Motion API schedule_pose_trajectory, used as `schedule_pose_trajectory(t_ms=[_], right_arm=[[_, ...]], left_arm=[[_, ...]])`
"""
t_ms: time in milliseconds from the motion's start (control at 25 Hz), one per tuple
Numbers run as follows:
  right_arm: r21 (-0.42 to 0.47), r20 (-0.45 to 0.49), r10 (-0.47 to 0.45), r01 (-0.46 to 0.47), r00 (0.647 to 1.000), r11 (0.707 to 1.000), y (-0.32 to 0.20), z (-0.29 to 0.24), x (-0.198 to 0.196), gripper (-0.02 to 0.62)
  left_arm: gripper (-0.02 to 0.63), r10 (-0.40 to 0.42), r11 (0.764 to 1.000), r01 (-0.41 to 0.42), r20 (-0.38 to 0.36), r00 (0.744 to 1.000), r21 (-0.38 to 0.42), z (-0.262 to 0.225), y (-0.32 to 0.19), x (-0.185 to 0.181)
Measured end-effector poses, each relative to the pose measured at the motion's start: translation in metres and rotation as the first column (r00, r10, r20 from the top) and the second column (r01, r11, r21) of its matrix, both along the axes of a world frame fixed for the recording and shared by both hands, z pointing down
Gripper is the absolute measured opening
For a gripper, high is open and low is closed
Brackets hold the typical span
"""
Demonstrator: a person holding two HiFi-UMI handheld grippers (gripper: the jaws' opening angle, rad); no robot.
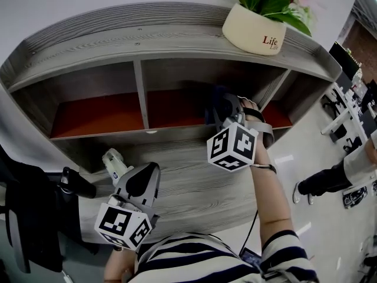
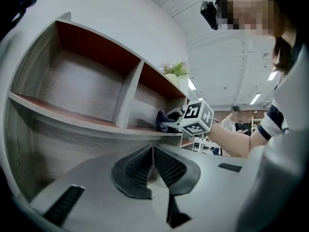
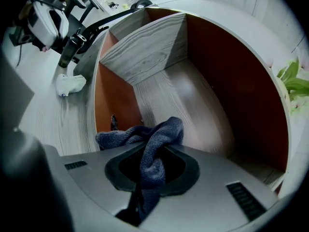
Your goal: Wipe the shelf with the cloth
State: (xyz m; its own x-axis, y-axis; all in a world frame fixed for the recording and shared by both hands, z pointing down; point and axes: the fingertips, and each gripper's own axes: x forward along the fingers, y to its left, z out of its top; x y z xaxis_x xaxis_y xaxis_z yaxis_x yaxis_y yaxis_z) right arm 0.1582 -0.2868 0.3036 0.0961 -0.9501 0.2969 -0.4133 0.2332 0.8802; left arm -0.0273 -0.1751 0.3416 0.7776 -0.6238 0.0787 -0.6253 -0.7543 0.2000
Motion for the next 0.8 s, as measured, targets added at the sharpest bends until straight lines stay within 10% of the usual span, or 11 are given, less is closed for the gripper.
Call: schedule_pose_trajectory(t_ms=[800], right_arm=[[0.045,-0.179,0.225,-0.221,0.958,0.974,0.003,0.000,0.049,0.066]], left_arm=[[0.023,-0.004,1.000,0.004,-0.009,1.000,-0.007,0.001,-0.002,0.000]])
